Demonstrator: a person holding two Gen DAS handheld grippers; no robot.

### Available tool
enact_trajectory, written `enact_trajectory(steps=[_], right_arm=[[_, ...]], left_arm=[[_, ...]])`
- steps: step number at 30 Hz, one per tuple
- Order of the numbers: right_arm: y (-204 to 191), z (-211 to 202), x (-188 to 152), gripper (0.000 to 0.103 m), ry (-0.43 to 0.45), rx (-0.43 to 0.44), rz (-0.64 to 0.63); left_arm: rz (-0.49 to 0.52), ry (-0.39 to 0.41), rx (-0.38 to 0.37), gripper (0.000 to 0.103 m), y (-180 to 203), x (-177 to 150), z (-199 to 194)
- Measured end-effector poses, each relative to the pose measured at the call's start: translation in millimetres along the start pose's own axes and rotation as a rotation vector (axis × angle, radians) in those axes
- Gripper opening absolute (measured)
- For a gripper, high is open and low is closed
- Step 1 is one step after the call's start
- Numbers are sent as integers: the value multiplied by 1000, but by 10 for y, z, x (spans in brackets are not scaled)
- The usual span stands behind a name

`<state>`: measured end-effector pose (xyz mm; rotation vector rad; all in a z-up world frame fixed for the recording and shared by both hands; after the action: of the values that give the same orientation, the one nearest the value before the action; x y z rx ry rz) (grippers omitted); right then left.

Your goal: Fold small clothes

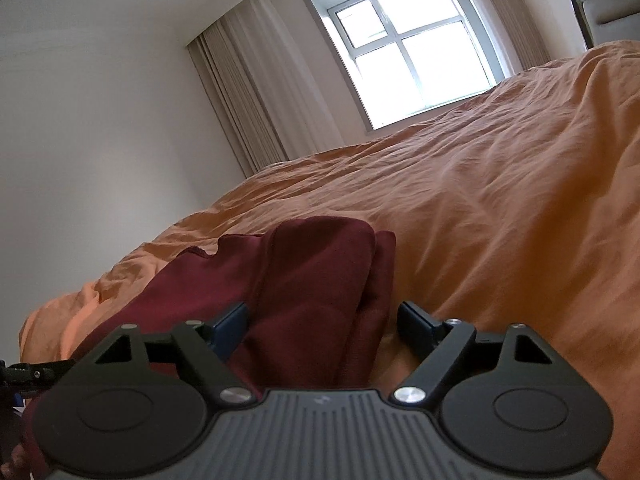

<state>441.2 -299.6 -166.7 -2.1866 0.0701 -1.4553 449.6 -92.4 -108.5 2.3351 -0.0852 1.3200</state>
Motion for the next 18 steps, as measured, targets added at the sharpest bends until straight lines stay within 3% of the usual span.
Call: enact_trajectory(steps=[11,18], right_arm=[[17,0,-5,85,6,8,14],[20,-1,-7,85,9,10,16]], left_arm=[[-49,-66,-12,99,77,166,98],[12,-103,25,98,107,120,152]])
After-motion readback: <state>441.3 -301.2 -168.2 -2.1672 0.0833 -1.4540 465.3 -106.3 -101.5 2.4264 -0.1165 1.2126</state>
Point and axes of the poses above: each gripper's, at about its wrist camera, not at the fingertips, and z roughly the way its jaws point, y to its right, x to its top, the point moved 10 cm from there along z, roughly the way its jaws point, and after that the axes turned 1 degree about -y, right-handed, at the moved point
